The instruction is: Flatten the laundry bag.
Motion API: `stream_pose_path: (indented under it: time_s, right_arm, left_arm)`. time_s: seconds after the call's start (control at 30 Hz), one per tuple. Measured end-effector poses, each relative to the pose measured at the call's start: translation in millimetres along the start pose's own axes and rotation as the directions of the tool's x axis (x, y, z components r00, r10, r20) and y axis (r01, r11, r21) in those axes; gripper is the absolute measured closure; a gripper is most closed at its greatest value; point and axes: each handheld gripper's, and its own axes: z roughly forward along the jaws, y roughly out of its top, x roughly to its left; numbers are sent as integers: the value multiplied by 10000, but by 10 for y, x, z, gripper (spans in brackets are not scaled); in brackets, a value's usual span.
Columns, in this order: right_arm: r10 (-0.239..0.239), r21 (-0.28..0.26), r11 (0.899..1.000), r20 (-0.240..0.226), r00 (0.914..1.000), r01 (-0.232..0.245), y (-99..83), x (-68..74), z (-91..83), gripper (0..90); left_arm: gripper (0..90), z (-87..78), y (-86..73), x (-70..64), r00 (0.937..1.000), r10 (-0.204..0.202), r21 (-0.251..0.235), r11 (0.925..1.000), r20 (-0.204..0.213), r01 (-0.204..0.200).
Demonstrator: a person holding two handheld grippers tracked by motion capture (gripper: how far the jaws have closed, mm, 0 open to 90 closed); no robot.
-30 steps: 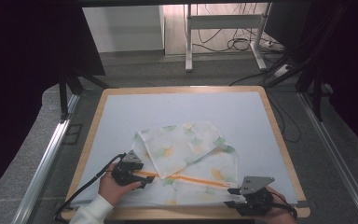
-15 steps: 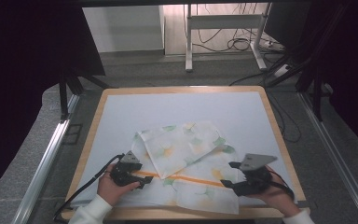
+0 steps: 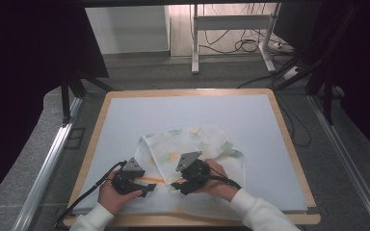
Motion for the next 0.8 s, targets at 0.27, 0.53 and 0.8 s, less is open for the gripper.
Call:
stream_pose_path:
  time_s: [0.27, 0.53, 0.8]
  right_arm:
    - [-641, 629, 9959, -97, 9979, 646, 84, 94, 301, 338]
    - [-34, 630, 9980, -242, 9997, 49, 90, 21, 354, 526]
    - [112, 779, 9969, -321, 9994, -87, 120, -25, 341, 742]
  left_arm:
    - [292, 1, -6, 4, 10000, -11, -59, 10000, 4, 11]
    - [290, 4, -6, 4, 10000, -40, -72, 10000, -2, 40]
    - [289, 4, -6, 5, 10000, -28, -71, 10000, -5, 28]
